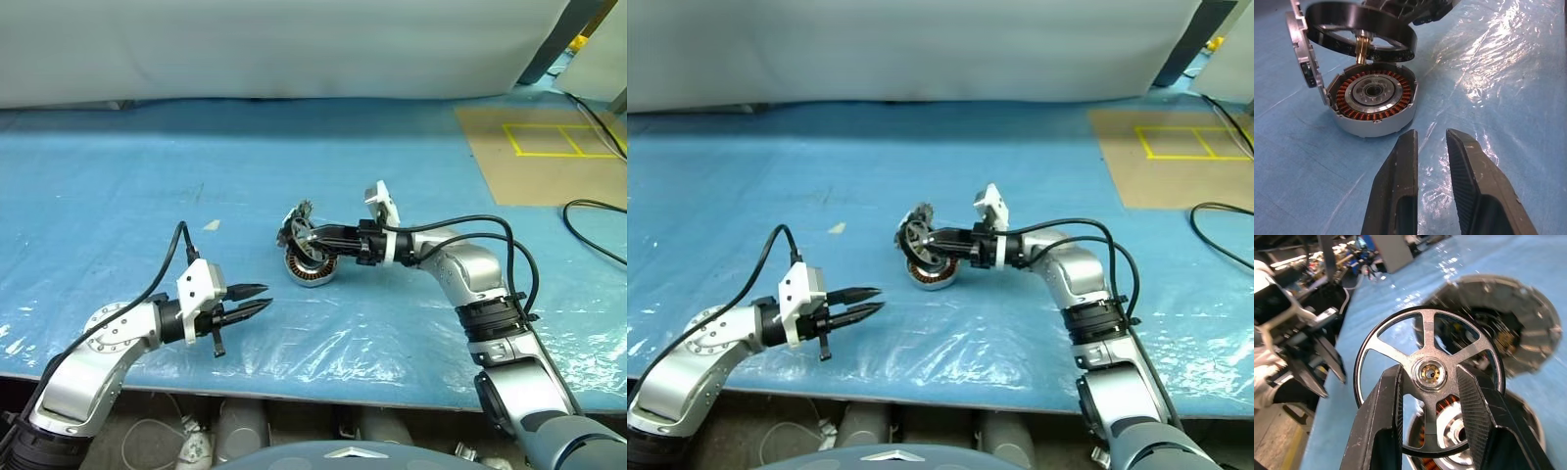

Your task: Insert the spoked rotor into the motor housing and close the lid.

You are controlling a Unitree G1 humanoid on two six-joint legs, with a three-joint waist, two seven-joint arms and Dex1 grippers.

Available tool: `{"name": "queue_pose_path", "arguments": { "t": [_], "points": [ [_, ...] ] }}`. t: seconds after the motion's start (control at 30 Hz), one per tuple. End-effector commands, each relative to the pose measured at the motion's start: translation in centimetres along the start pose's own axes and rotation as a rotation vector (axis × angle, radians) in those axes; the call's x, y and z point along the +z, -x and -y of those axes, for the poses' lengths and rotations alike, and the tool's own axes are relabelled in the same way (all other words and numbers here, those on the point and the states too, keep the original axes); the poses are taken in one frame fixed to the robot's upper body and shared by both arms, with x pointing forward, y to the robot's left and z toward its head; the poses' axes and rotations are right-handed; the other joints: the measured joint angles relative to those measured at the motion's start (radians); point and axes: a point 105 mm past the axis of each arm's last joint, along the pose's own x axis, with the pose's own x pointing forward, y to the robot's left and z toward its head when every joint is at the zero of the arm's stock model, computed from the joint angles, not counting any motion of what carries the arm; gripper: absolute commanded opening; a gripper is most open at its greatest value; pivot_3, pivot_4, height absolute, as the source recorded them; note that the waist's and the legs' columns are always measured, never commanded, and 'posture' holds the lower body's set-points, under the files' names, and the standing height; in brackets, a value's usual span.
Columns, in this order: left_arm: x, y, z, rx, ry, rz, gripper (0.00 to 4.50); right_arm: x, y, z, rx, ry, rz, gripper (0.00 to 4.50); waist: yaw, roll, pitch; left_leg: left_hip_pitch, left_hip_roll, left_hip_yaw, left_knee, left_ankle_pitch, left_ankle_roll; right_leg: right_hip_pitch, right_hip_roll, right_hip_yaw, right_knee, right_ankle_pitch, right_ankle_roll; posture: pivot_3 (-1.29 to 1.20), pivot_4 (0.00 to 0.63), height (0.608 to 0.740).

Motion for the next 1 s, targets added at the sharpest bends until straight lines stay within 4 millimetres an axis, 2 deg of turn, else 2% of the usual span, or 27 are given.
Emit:
{"name": "queue_pose_path", "arguments": {
  "t": [0.03, 0.23, 0.43, 0.67, 1.0],
  "points": [
    [0.5, -0.2, 0.3, -0.016, -0.028, 0.021, 0.96, 0.0, 0.7, 0.6, -0.027, 0.018, 0.011, 1.23, 0.000, 0.000, 0.000, 0.000, 0.000, 0.000, 0.000, 0.000, 0.000, 0.000, 0.000, 0.000, 0.000, 0.000, 0.000, 0.00, 0.150, 0.740],
    [0.8, -0.5, 0.5, -0.021, -0.030, 0.028, 0.96, -0.5, 0.9, 0.7, -0.037, 0.014, 0.004, 1.23, 0.000, 0.000, 0.000, 0.000, 0.000, 0.000, -0.001, 0.000, 0.000, 0.000, 0.000, 0.000, -0.001, 0.000, 0.000, 0.00, 0.150, 0.740],
    [1.0, -0.8, 0.5, -0.024, -0.035, 0.032, 0.96, -0.4, 0.3, 0.4, -0.034, 0.017, 0.014, 1.23, -0.001, 0.000, 0.000, 0.000, 0.000, 0.000, -0.001, 0.000, 0.000, 0.000, 0.000, 0.000, -0.001, 0.000, 0.000, 0.00, 0.150, 0.740],
    [1.5, -0.7, 0.2, -0.022, -0.039, 0.036, 0.96, -1.2, -0.1, 0.2, -0.033, 0.015, -0.019, 1.23, -0.002, 0.000, 0.000, 0.000, 0.000, 0.000, -0.001, 0.000, 0.000, 0.000, 0.000, 0.000, -0.001, 0.000, 0.000, 0.00, 0.150, 0.740],
    [1.5, -0.9, 0.3, -0.018, -0.039, 0.035, 0.96, -0.9, -0.1, 0.4, -0.044, 0.032, -0.032, 1.23, -0.002, 0.000, 0.000, 0.001, 0.000, 0.000, -0.001, 0.000, 0.000, 0.000, 0.000, 0.000, -0.001, 0.000, 0.000, 0.00, 0.150, 0.740]
  ]
}}
